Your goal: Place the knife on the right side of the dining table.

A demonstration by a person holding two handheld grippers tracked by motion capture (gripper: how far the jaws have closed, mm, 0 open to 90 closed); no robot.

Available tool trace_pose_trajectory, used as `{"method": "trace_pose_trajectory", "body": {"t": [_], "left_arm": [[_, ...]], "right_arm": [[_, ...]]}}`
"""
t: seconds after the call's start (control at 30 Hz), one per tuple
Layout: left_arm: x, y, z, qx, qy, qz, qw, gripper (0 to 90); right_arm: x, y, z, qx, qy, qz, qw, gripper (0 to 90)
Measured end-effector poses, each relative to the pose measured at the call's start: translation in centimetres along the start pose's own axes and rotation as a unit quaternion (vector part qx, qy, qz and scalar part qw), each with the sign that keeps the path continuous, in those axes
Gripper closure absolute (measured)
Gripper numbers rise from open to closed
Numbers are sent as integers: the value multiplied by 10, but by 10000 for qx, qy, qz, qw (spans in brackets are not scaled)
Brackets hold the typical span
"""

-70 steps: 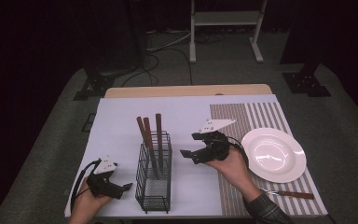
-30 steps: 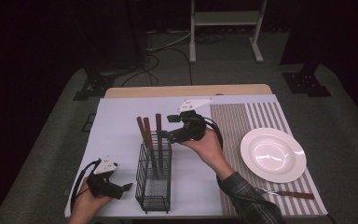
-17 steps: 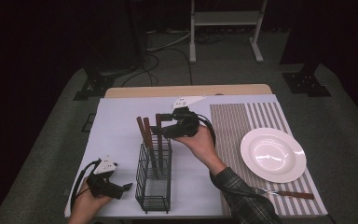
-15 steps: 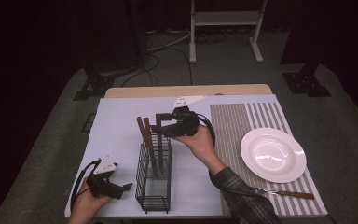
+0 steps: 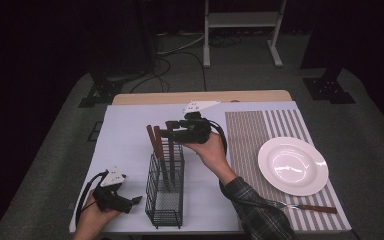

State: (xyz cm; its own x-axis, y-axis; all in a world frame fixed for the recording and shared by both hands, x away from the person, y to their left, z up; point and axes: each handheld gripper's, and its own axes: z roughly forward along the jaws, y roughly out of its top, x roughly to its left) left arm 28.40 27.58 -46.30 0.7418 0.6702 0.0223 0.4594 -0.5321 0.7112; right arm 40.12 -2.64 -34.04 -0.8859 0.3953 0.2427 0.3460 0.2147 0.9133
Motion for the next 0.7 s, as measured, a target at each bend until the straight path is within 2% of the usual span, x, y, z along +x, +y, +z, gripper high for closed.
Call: {"method": "trace_pose_trajectory", "body": {"t": [0.03, 0.07, 0.17, 0.7], "left_arm": [[0, 0, 0, -2, 0, -1, 10000, 0], [0, 0, 0, -1, 0, -1, 10000, 0], [0, 0, 0, 2, 0, 1, 10000, 0], [0, 0, 0, 12, 1, 6, 10000, 0]], "right_arm": [[-1, 0, -1, -27, -6, 6, 10000, 605], [-1, 0, -1, -27, -6, 6, 10000, 605], [-1, 0, -4, -114, -49, -4, 9999, 678], [5, -1, -15, -272, 149, 104, 9995, 743]]}}
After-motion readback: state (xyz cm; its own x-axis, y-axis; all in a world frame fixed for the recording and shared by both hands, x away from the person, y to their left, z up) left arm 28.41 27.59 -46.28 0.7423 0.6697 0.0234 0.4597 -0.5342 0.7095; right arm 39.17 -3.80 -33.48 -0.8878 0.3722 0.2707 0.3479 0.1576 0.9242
